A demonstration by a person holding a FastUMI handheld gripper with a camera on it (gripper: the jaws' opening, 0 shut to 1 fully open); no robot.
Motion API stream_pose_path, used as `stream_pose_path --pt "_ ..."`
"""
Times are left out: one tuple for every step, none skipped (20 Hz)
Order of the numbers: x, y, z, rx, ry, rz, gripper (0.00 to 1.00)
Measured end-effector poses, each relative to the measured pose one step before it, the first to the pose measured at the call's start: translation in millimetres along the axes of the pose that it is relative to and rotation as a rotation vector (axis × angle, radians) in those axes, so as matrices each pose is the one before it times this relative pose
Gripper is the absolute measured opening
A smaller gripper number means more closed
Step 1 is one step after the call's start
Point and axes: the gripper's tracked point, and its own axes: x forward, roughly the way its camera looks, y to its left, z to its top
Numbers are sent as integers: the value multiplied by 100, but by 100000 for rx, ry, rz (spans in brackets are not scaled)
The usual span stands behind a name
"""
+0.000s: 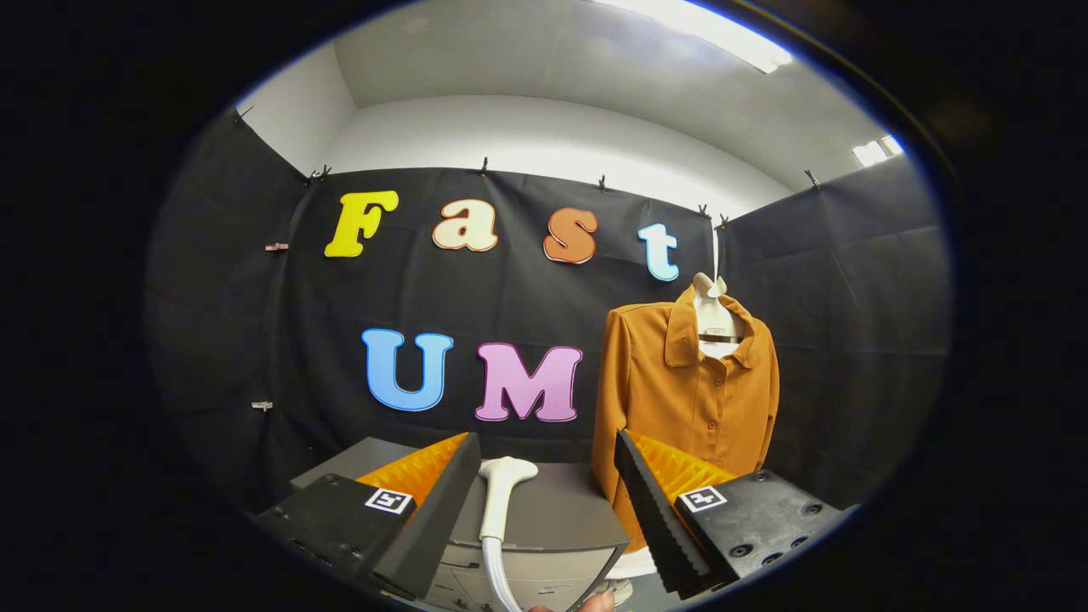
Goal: Iron the clothes twice with a garment steamer, once on the left side and once on the right side.
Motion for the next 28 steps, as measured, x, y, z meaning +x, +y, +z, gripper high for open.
stream_pose_path --pt "423 357 -655 217 1547 295 98" --pt "710 536 -1077 586 2429 688 98" --pt "738 665 -1587 1024 3968 465 98" --pt "693 457 -1429 822 3985 275 98" --pt "1159 670 -1897 676 5069 585 98" --pt "1300 413 -1907 -196 5560 361 98" --pt "1342 283 -1755 -223 5022 437 98" --pt "1289 224 -1812 -395 5793 222 98" --pt "1237 370 -1519 480 5013 936 98" --pt "1230 169 -1228 684 3950 147 98" --pt "1122 56 -1015 -619 3918 -393 98" --pt "1113 84 -1042 -614 3212 12 98" --pt "1071 242 -594 -907 2424 220 98" --pt "904 82 -654 -1392 2407 -367 98" --pt "941 231 -630 -1899 2182 146 94" --pt "557 67 -711 -2116 2371 -302 92" --pt "660 133 -750 -1355 2864 -234 84" --pt "551 -99 -658 -52 3422 -373 74" --pt "207 224 -813 1467 3217 1494 64" --pt "289 495 -787 1335 3107 2040 54" --pt "-244 157 239 704 -2797 1483 48" --pt "-170 -175 248 1609 721 1223 42" --pt "-222 261 16 725 -1283 840 37" --pt "360 109 12 -334 -118 853 33" --pt "173 -80 -9 -53 -1087 728 28" --pt "6 183 190 1301 -619 807 28" --pt "-406 -146 126 448 -876 553 22" --pt "-494 -21 366 937 -1508 1338 22"
